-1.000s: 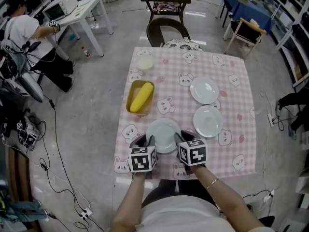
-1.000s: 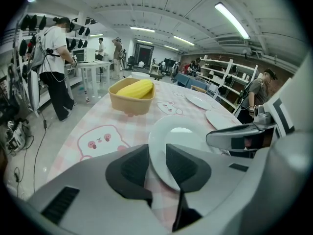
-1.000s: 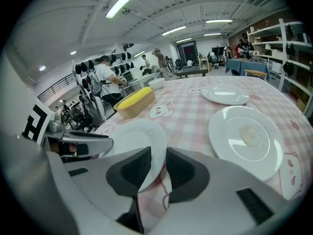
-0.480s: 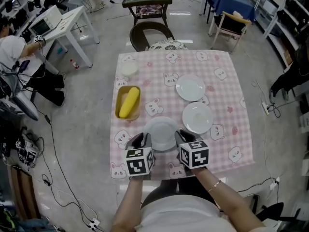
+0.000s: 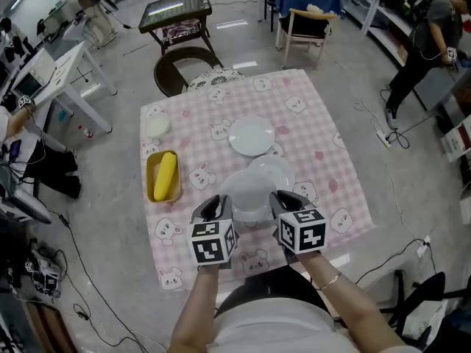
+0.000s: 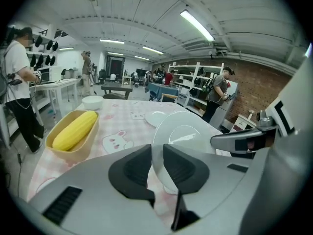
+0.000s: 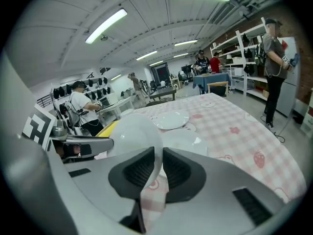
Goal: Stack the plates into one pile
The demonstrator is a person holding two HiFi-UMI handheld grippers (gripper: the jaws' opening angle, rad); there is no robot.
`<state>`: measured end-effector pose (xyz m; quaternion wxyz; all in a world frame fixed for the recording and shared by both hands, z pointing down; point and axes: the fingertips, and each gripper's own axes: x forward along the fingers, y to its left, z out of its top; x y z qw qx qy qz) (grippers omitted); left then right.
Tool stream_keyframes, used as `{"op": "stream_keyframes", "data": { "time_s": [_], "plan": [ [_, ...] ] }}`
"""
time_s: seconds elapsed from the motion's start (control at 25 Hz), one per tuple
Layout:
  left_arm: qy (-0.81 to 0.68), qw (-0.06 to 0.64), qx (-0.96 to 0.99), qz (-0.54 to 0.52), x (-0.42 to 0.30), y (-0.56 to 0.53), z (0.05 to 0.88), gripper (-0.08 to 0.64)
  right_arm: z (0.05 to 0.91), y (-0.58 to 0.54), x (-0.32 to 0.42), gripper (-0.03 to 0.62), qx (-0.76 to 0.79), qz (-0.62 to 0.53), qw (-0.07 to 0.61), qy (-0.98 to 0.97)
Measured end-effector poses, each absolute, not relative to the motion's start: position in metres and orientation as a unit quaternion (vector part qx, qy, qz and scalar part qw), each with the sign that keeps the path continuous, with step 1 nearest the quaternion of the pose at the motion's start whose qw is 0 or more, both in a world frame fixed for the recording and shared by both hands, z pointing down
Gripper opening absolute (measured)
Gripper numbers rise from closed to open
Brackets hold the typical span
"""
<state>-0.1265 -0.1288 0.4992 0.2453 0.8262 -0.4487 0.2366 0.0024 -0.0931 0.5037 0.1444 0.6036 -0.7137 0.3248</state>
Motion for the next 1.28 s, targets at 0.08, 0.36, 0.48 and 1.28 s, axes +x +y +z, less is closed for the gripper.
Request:
{"op": "stream_keyframes", "data": {
  "time_s": [0.08,0.36,0.48,1.28],
  "plan": [
    [-0.434,0.238,0.835,0.240,-0.109,-0.127,0.497,0.094,0.501,-0.088,0.019,0.058,0.615,0.327,0.137,-0.704],
    [-0.393,0.219,0.856,0.256,-0.054,-0.139,0.497,0.092,0.504,-0.088,0.069,0.058,0.645,0.334,0.121,-0.676],
    [-0.386,0.216,0.858,0.263,-0.040,-0.146,0.501,0.094,0.509,-0.092,0.082,0.057,0.647,0.340,0.121,-0.672],
    [-0.390,0.241,0.830,0.317,-0.013,-0.180,0.551,0.094,0.563,-0.124,0.106,0.066,0.613,0.384,0.163,-0.671]
  ]
}}
